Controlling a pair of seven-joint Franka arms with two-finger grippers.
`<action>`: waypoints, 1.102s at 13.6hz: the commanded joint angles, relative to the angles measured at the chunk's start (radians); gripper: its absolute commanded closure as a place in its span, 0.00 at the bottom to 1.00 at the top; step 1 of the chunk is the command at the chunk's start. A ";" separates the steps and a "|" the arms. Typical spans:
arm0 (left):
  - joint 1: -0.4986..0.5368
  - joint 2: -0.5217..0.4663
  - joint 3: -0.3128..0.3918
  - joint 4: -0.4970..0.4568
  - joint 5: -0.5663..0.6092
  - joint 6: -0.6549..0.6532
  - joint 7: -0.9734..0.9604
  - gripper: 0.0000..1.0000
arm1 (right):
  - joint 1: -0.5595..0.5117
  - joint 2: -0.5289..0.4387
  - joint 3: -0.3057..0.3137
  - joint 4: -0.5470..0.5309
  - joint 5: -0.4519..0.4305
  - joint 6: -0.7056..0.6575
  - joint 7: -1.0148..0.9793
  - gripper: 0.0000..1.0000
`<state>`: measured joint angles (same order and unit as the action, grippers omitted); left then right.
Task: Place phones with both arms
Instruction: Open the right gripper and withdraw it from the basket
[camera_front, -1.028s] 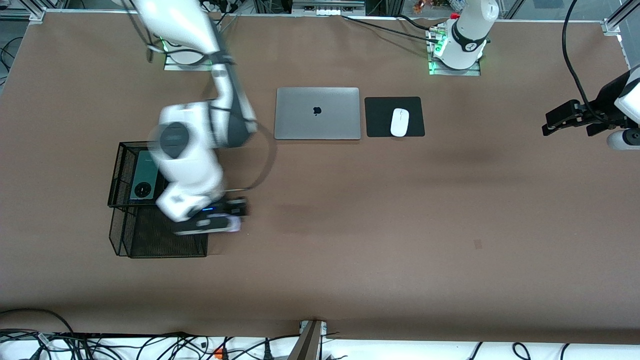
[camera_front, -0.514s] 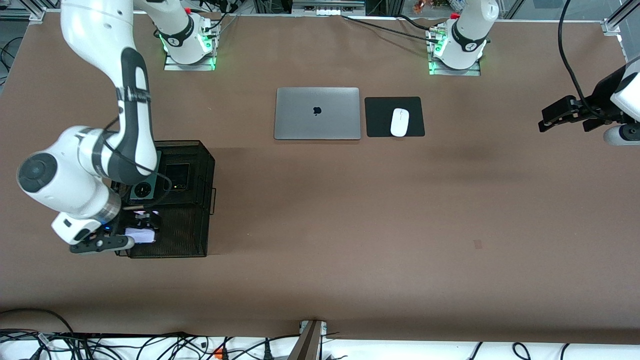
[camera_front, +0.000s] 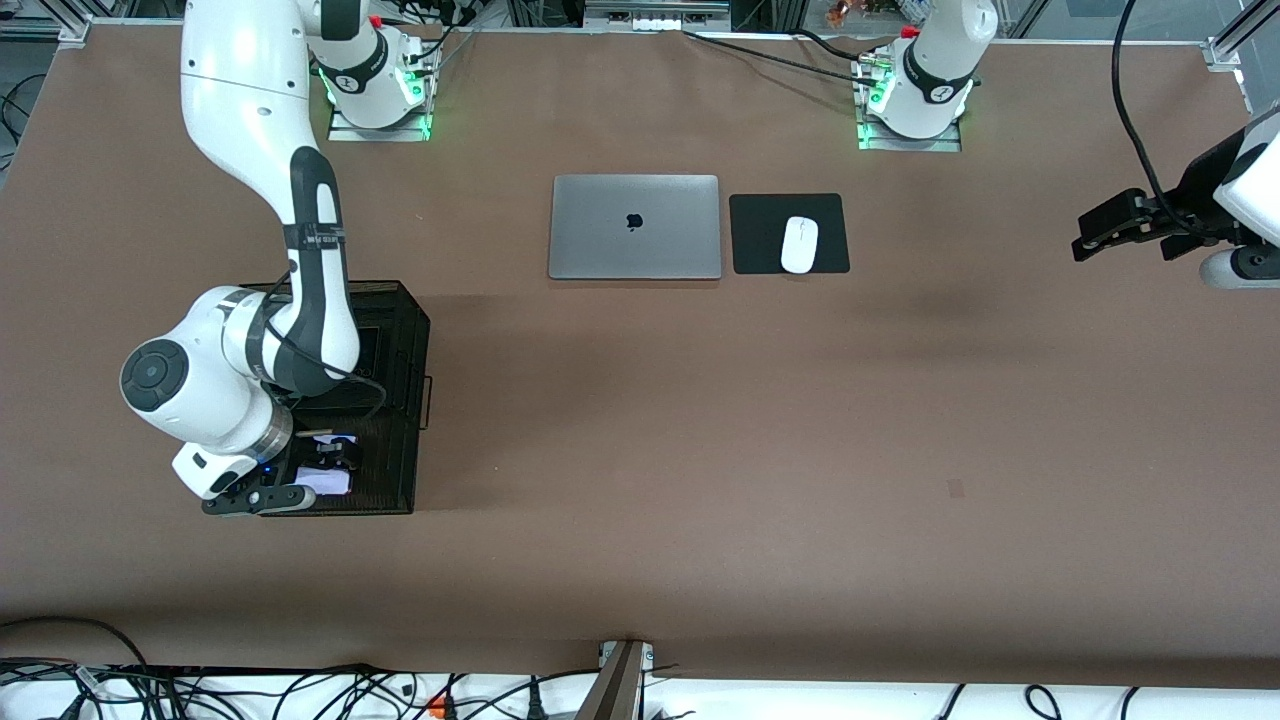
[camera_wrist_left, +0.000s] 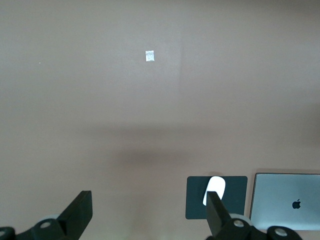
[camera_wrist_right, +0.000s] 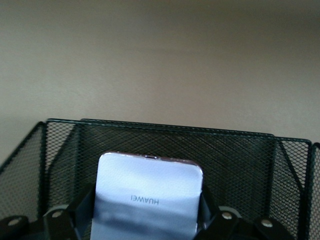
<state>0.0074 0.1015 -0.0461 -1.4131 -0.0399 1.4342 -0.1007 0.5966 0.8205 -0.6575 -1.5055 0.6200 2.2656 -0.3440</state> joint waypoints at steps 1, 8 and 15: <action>-0.003 -0.014 -0.003 -0.001 0.021 -0.017 -0.011 0.00 | -0.017 0.005 -0.002 0.007 0.027 -0.001 -0.003 0.22; -0.003 -0.014 -0.003 -0.001 0.021 -0.028 -0.011 0.00 | -0.033 -0.021 -0.033 0.086 0.020 -0.087 -0.004 0.01; -0.003 -0.016 -0.003 -0.001 0.020 -0.038 -0.010 0.00 | -0.034 -0.058 -0.333 0.415 0.023 -0.823 0.063 0.01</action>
<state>0.0074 0.1001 -0.0461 -1.4132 -0.0399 1.4107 -0.1060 0.5735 0.7688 -0.9423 -1.1734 0.6253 1.5812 -0.3180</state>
